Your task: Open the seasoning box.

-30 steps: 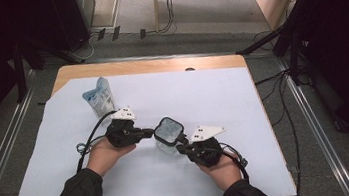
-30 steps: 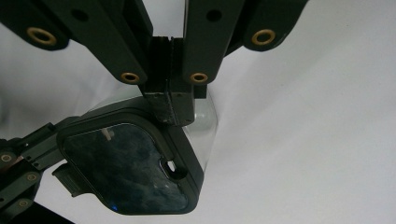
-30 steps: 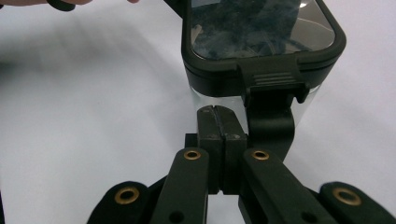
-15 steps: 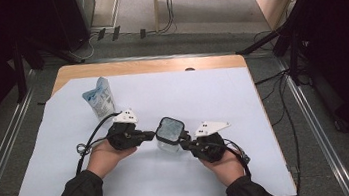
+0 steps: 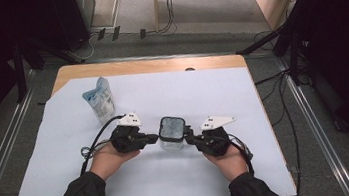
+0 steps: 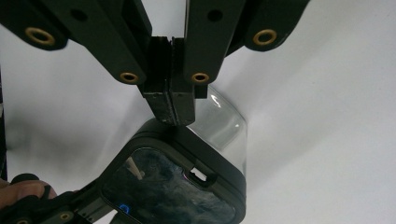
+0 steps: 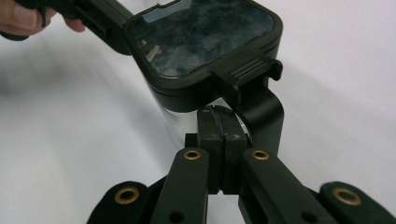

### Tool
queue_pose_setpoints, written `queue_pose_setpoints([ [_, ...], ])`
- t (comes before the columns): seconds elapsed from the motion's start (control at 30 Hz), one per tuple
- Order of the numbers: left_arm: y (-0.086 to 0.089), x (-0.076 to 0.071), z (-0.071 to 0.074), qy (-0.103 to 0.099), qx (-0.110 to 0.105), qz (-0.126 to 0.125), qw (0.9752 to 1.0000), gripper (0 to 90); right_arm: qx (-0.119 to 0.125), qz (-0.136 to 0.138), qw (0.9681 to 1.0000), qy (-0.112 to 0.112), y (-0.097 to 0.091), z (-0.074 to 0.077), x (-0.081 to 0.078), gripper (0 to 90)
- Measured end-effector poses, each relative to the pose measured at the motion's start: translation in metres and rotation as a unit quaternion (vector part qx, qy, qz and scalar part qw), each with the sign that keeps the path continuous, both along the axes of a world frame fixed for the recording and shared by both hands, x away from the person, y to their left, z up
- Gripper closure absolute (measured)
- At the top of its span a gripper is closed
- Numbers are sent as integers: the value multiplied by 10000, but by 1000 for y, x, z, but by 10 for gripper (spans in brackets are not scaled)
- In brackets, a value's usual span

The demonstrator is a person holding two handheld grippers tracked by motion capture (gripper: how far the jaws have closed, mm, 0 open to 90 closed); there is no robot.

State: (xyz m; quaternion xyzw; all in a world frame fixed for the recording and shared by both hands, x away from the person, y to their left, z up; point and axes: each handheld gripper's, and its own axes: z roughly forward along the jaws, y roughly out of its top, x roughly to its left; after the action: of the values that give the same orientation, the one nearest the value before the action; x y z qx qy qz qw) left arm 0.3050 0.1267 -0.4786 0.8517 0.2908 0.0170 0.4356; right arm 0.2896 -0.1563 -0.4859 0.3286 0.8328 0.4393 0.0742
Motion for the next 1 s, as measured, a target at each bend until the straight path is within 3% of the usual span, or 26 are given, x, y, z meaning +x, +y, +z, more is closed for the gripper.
queue_pose_setpoints([
  [0.63, -9, -1, -2, -32, 0, -79, 10000, 867, 103, -268, 9994, 168, -9, -5, 18, 900],
  [0.73, -4, -1, 0, -70, 51, -38, 10000, 799, 66, -197, 9995, 241, -10, -2, 18, 900],
  [0.87, -1, 0, 1, -274, 83, -188, 9994, 564, 80, -163, 9996, 217, -17, 6, 16, 900],
  [0.93, 2, 1, 1, -291, 74, -229, 9993, 516, 116, -178, 9996, 199, -20, 9, 16, 900],
  [0.97, 2, 1, 1, -291, 74, -229, 9993, 496, 116, -178, 9996, 199, -20, 9, 16, 900],
  [1.0, 4, 6, 1, -78, -14, -328, 9994, 484, 163, -217, 9995, 164, -24, 12, 16, 900],
])
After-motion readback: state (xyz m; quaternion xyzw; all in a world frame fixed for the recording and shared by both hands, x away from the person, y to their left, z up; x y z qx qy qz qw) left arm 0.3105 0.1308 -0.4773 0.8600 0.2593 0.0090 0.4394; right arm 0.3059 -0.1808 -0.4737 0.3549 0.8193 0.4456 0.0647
